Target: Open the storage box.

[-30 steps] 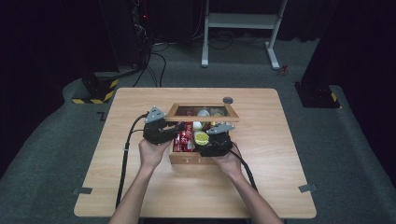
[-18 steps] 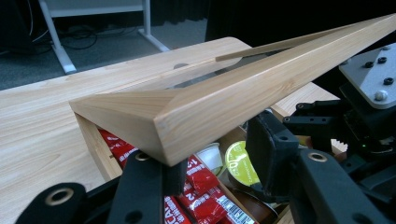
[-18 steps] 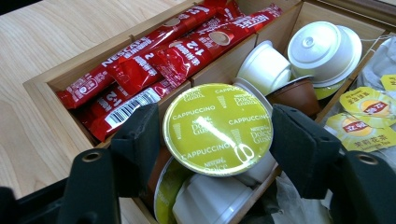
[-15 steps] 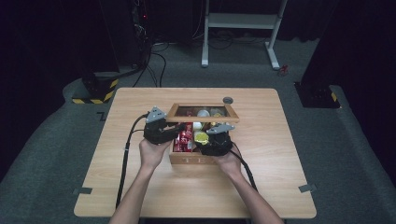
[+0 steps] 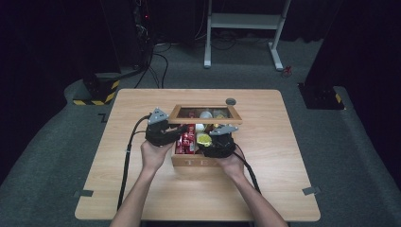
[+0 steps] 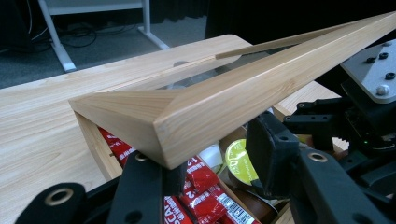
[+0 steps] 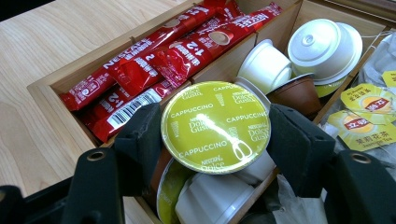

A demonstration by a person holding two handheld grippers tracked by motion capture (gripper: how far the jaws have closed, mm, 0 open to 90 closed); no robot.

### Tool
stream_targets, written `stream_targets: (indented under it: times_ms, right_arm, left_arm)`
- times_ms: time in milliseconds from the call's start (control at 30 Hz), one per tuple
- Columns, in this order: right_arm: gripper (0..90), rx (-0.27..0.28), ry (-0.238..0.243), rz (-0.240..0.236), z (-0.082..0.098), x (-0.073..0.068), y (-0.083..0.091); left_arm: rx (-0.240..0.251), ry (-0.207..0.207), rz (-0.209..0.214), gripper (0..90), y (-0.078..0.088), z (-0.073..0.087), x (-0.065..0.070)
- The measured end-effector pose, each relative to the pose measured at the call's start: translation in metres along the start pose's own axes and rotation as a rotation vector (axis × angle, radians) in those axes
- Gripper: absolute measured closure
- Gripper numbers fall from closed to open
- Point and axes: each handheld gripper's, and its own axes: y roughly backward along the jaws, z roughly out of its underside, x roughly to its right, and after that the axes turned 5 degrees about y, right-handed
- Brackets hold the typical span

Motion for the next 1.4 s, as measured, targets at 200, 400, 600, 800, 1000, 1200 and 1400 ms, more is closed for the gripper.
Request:
stream_targets:
  times_ms: [200, 400, 600, 800, 1000, 1200, 1400]
  right_arm:
    - [36.7, -0.002, 0.004, 0.003, 0.000, 0.000, 0.000]
    - [35.8, -0.010, 0.041, 0.026, 0.000, -0.004, -0.002]
    - [35.9, -0.015, 0.058, 0.044, 0.000, -0.006, -0.003]
    - [35.8, -0.024, 0.083, 0.065, 0.000, -0.008, -0.004]
    - [37.4, -0.022, 0.082, 0.073, 0.000, -0.009, -0.003]
    - [37.4, -0.010, 0.078, 0.072, 0.000, -0.008, -0.002]
    - [37.5, 0.026, 0.065, 0.080, -0.003, -0.007, 0.007]
  left_arm:
    - [0.000, 0.004, -0.002, 59.2, 0.000, -0.001, 0.001]
    - [-0.001, 0.004, 0.000, 59.3, 0.000, -0.002, 0.001]
    - [0.003, 0.005, -0.001, 59.2, 0.000, -0.002, 0.001]
    - [0.000, 0.005, 0.000, 59.2, 0.000, -0.002, 0.001]
    - [0.002, 0.005, 0.000, 59.3, 0.000, -0.002, 0.001]
    - [0.001, 0.006, -0.001, 59.2, 0.000, -0.002, 0.001]
    - [0.001, 0.002, -0.002, 59.2, 0.001, -0.002, 0.001]
